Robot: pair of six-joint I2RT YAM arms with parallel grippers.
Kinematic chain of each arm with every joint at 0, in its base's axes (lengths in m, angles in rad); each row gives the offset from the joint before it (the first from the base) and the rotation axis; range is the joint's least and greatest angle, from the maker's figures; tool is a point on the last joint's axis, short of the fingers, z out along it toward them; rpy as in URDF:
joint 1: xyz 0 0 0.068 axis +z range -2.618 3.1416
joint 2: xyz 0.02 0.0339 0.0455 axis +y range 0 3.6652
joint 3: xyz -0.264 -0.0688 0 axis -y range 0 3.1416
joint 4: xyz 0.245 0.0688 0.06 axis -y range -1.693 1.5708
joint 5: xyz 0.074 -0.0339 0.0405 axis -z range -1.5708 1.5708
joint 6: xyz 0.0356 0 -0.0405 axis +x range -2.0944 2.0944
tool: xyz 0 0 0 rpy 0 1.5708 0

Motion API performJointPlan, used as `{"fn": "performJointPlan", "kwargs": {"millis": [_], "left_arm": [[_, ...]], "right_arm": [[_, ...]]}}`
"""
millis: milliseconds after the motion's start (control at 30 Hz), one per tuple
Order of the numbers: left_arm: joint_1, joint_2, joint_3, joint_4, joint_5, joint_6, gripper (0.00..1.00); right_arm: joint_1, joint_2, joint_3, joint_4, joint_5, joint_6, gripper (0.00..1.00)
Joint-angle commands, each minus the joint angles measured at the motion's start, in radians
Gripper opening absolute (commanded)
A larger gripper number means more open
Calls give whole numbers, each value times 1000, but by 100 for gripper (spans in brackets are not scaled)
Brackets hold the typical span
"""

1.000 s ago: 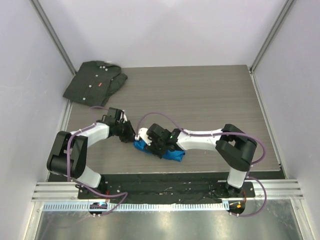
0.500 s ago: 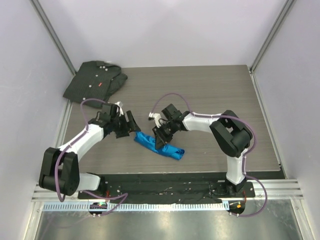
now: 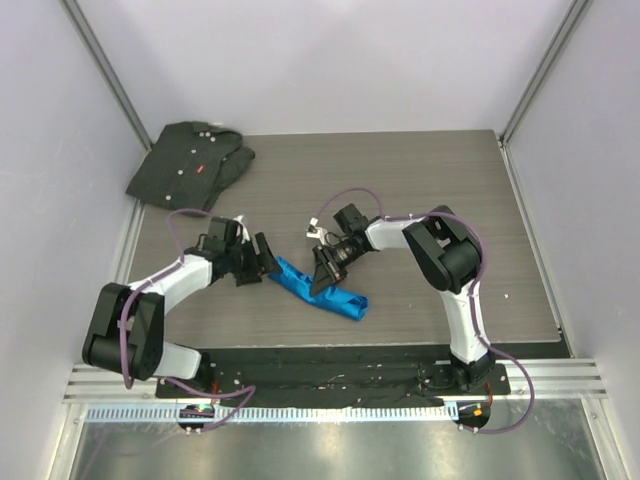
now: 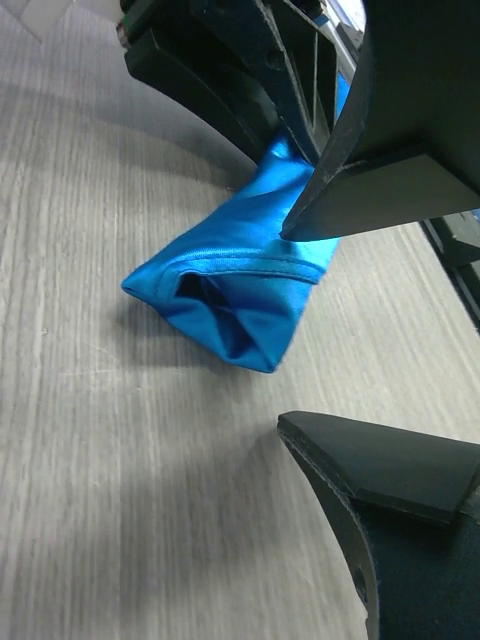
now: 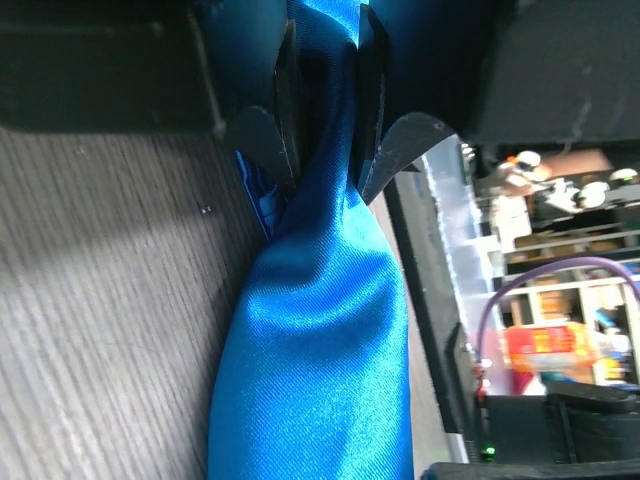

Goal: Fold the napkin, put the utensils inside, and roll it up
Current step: Roll the napkin with the utensil

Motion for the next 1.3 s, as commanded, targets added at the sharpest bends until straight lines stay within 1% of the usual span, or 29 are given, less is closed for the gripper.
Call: {"fn": "performJointPlan", "kwargs": {"millis": [0,200,267,333,367,400,433,467,500,567,600,667,700,800,833,900,933,1000,1033,1267], "left_arm": [[-8,22,-25,156,30,-25,72],[-14,78,-52,266,65,-55,67],[-18,109,-59,319,82,-74,62],[-25,138,-61,343,91,-81,49],[-25,144,-59,343,93,-83,43],[-25,149,-55,339,90,-83,33],[-25,154,-53,328,87,-82,29],[-25,154,-50,319,81,-78,24],[-25,154,-45,310,77,-75,17],[-25,157,-32,267,74,-66,10],[-25,161,-26,255,73,-56,6],[-25,166,-4,209,77,-48,2],[-25,169,7,187,82,-42,0],[-25,184,53,91,82,-34,0],[-25,189,66,64,84,-26,0],[-25,204,109,-18,82,-13,0],[-25,209,125,-43,85,1,0],[-25,223,157,-95,91,14,0],[-26,223,163,-103,96,17,0],[-25,244,192,-141,113,24,0]], "right_arm": [[-3,72,-16,-44,76,-20,24],[-6,89,-11,-42,75,-17,24],[-8,84,-8,-42,93,-9,24],[-6,69,-5,-42,104,-4,25],[-6,58,-5,-42,127,6,30],[-8,47,-7,-42,136,9,32],[-8,20,-10,-42,147,14,36],[-6,4,-14,-44,174,20,44],[-8,-11,-16,-44,190,23,47],[-8,-69,-28,-44,220,26,56],[-5,-91,-33,-44,258,25,71],[-3,-152,-47,-42,298,19,79],[3,-170,-54,-36,344,8,85],[24,-252,-80,-25,427,-26,93],[50,-276,-89,-21,505,-33,97],[80,-336,-117,-1,585,-63,98],[121,-356,-126,6,672,-76,99],[162,-396,-151,28,755,-118,100],[199,-407,-159,38,827,-145,100],[319,-431,-195,55,992,-221,100]]}}
